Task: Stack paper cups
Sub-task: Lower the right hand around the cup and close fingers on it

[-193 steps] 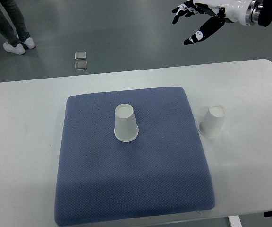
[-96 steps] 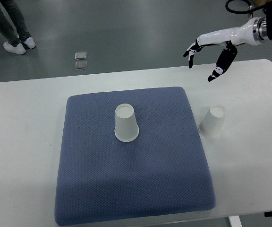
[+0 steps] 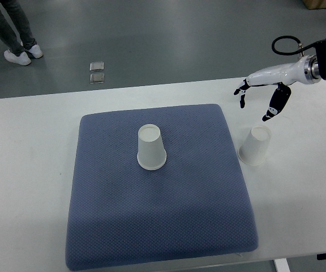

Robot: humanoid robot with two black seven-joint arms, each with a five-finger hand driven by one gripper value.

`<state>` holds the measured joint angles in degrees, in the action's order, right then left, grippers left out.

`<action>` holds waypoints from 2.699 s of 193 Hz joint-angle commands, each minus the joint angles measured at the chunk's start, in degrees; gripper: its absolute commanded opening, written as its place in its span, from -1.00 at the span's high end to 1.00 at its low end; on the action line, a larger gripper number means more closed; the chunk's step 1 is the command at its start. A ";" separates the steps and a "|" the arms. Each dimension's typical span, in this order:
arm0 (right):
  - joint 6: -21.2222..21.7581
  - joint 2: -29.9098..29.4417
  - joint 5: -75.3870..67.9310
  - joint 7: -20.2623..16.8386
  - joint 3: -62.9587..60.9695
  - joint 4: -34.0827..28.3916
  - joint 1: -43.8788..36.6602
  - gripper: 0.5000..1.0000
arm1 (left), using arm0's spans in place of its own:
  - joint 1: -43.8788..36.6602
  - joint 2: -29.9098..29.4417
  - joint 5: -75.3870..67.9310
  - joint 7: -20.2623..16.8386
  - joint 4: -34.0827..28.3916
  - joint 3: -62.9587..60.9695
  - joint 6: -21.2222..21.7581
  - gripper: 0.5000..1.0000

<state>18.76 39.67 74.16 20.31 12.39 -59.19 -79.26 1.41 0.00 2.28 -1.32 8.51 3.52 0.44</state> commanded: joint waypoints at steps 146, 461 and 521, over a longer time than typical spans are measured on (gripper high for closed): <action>-8.48 1.11 0.02 0.96 -0.17 0.22 10.44 -0.64 | 0.00 0.00 0.00 0.00 0.02 0.00 -0.09 -1.00; -13.40 -3.46 0.98 0.87 -0.52 3.74 17.65 0.69 | 0.00 0.00 0.00 0.00 0.02 0.00 0.00 -1.00; -13.05 -3.37 0.98 0.96 -0.52 3.82 17.03 1.00 | 0.00 0.00 0.00 0.00 0.02 0.00 -0.09 -1.00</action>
<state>5.56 36.21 75.15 21.25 11.87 -55.37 -61.95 1.41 0.00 2.28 -1.32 8.50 3.51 0.44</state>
